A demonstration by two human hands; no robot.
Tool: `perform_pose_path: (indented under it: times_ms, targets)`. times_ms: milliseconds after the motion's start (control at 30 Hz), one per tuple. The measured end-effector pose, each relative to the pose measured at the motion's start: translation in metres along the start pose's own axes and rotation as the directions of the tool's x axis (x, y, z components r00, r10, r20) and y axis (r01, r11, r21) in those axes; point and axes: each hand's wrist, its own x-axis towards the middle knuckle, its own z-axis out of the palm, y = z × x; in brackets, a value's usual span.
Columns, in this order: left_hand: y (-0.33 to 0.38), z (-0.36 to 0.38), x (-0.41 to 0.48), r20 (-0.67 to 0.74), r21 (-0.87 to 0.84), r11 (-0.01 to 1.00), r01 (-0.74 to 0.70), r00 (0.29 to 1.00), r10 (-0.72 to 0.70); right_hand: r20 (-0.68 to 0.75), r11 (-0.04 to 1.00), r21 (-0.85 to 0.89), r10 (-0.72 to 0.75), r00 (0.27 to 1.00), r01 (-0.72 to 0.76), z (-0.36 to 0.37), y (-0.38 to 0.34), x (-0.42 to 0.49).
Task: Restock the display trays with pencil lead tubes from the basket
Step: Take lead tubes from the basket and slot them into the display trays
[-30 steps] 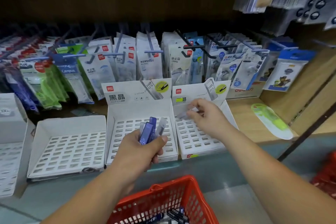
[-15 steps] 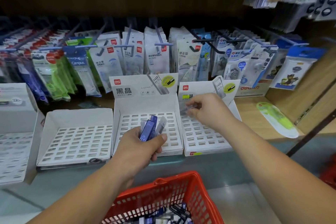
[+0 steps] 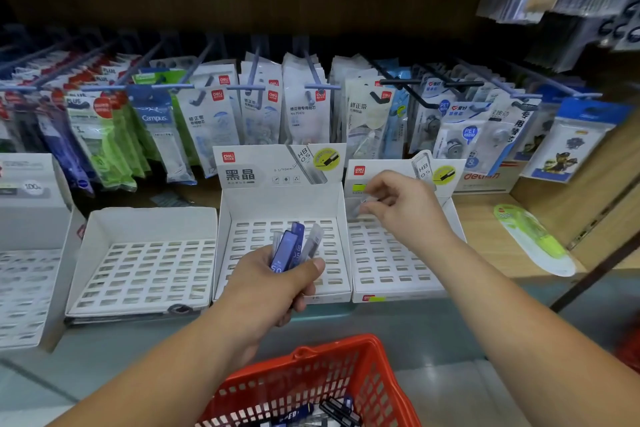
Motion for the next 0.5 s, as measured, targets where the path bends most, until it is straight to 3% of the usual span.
perform_pose_path:
  times_ms: [200, 500]
  targets:
    - [0.0044, 0.0019, -0.0007, 0.044, -0.1, 0.991, 0.087, 0.996, -0.083, 0.032, 0.998, 0.067, 0.02, 0.999, -0.022, 0.0081, 0.0072, -0.001]
    - [0.0012, -0.001, 0.0016, 0.028, -0.136, 0.988, 0.072, 0.997, -0.068, -0.032, 0.998, 0.023, -0.057, 0.998, 0.058, 0.0109, 0.0081, -0.0002]
